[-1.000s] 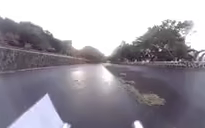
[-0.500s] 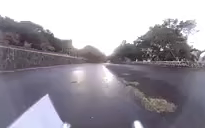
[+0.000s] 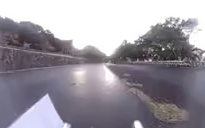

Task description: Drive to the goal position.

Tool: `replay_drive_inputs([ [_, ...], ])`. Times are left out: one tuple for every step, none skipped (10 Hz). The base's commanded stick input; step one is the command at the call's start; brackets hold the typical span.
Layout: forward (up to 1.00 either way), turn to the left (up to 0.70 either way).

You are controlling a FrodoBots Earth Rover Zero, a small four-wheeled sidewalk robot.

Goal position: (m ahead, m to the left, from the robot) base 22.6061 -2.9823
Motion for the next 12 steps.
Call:
replay_drive_inputs([
  [0.5,0.0],
  [0.5,0.0],
  [0.5,0.0],
  [0.5,0.0],
  [0.5,0.0],
  [0.5,0.0],
  [0.5,0.0],
  [0.5,0.0],
  [0.5,0.0],
  [0.5,0.0],
  [0.5,0.0],
  [0.5,0.0],
])
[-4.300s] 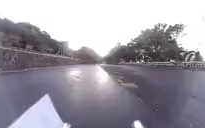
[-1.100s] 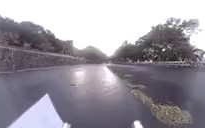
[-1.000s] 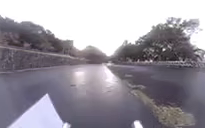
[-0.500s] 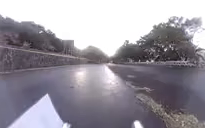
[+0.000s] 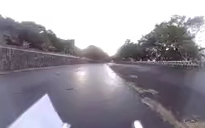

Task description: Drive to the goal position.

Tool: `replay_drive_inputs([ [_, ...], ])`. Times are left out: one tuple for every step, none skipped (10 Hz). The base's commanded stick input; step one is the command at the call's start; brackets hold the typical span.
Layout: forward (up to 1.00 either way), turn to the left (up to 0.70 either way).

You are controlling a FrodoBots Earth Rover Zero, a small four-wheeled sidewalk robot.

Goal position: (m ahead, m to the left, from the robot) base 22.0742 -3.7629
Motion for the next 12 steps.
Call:
replay_drive_inputs([
  [0.5,0.0],
  [0.5,0.0],
  [0.5,0.0],
  [0.5,0.0],
  [0.5,0.0],
  [0.5,0.0],
  [0.5,0.0],
  [0.5,0.0],
  [0.5,0.0],
  [0.5,0.0],
  [0.5,0.0],
  [0.5,0.0],
])
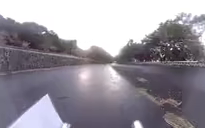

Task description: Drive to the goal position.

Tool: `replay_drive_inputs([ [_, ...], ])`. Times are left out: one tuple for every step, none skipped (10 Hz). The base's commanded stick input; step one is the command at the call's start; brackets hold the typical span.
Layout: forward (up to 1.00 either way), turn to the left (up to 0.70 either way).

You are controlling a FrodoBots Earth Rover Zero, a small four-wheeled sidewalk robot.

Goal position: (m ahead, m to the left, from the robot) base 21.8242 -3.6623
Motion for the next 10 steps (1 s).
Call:
replay_drive_inputs([
  [0.5,0.0],
  [0.5,0.0],
  [0.5,0.0],
  [0.5,0.0],
  [0.5,0.0],
  [0.5,0.0],
  [0.5,-0.06],
  [0.5,-0.16],
  [0.5,-0.29],
  [0.5,-0.5],
])
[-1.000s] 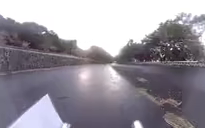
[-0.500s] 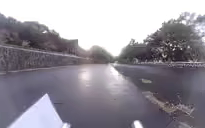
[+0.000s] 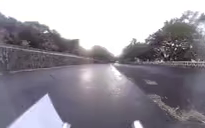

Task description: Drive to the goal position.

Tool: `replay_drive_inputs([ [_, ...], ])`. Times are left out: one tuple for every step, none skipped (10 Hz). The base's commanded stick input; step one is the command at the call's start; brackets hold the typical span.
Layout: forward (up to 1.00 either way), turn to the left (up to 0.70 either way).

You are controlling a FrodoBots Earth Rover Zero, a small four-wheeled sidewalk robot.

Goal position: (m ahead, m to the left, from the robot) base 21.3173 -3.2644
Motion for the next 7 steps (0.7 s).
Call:
replay_drive_inputs([
  [0.5,-0.48],
  [0.5,-0.44],
  [0.5,-0.25],
  [0.5,-0.05],
  [0.5,0.0],
  [0.5,-0.01],
  [0.5,-0.17],
])
